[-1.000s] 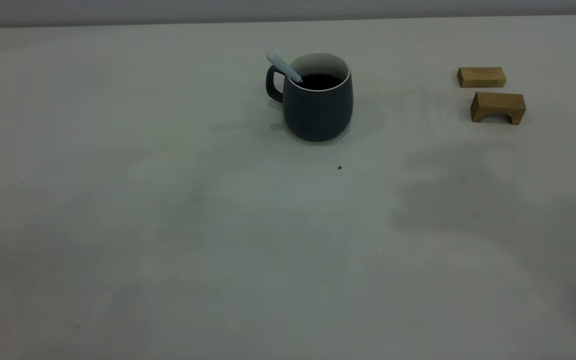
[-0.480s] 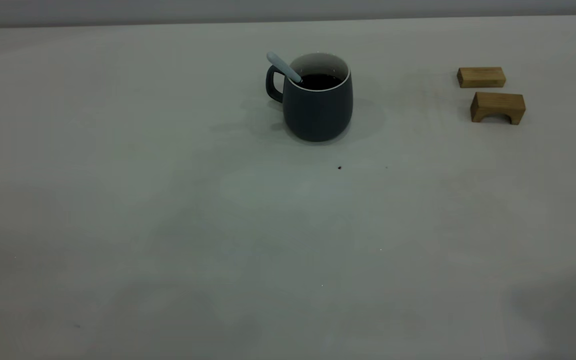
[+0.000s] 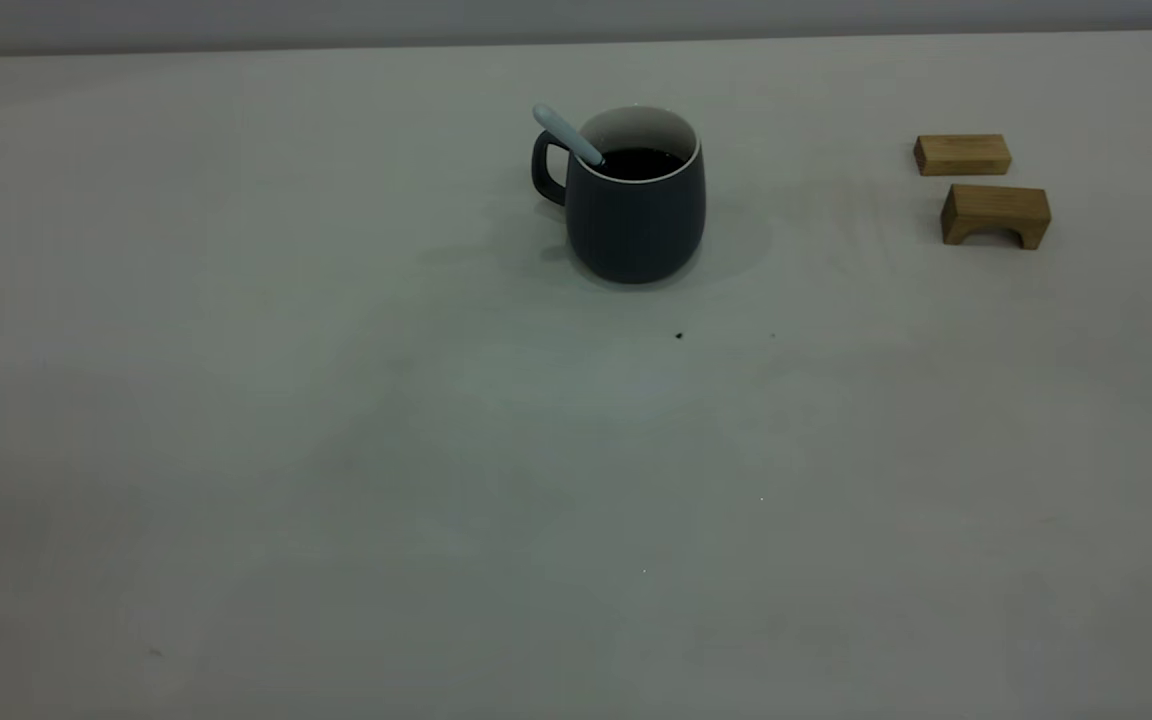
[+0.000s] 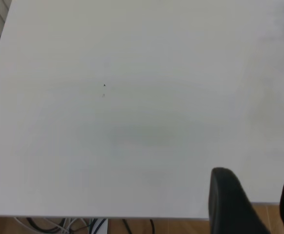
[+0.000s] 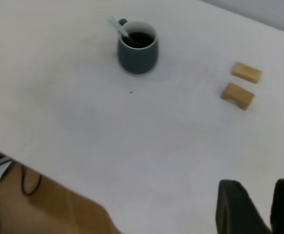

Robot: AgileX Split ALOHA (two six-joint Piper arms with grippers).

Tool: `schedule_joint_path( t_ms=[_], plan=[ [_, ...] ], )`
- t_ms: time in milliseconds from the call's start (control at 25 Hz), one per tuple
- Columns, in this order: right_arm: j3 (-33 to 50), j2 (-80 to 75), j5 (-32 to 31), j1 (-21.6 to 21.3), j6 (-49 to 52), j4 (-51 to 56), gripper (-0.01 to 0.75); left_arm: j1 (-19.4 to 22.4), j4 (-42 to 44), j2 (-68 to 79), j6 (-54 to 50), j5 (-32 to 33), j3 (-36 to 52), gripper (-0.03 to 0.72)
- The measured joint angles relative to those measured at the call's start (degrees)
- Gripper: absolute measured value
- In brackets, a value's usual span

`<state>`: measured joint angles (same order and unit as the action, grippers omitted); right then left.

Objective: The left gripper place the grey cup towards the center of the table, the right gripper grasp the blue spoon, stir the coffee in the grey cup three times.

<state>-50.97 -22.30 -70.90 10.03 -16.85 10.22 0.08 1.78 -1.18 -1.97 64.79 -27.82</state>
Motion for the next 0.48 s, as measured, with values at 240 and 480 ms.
schedule_joint_path(
  t_ms=[240, 480],
  plan=[
    [4.8, 10.7, 0.0, -5.7, -0.2, -0.7, 0.227, 0.0, 0.0, 0.0, 0.0, 0.0, 0.0, 0.333],
    [13.1, 18.9, 0.1, -6.2, 3.4, -1.5, 0.231, 0.0, 0.0, 0.0, 0.0, 0.0, 0.0, 0.333]
  ],
)
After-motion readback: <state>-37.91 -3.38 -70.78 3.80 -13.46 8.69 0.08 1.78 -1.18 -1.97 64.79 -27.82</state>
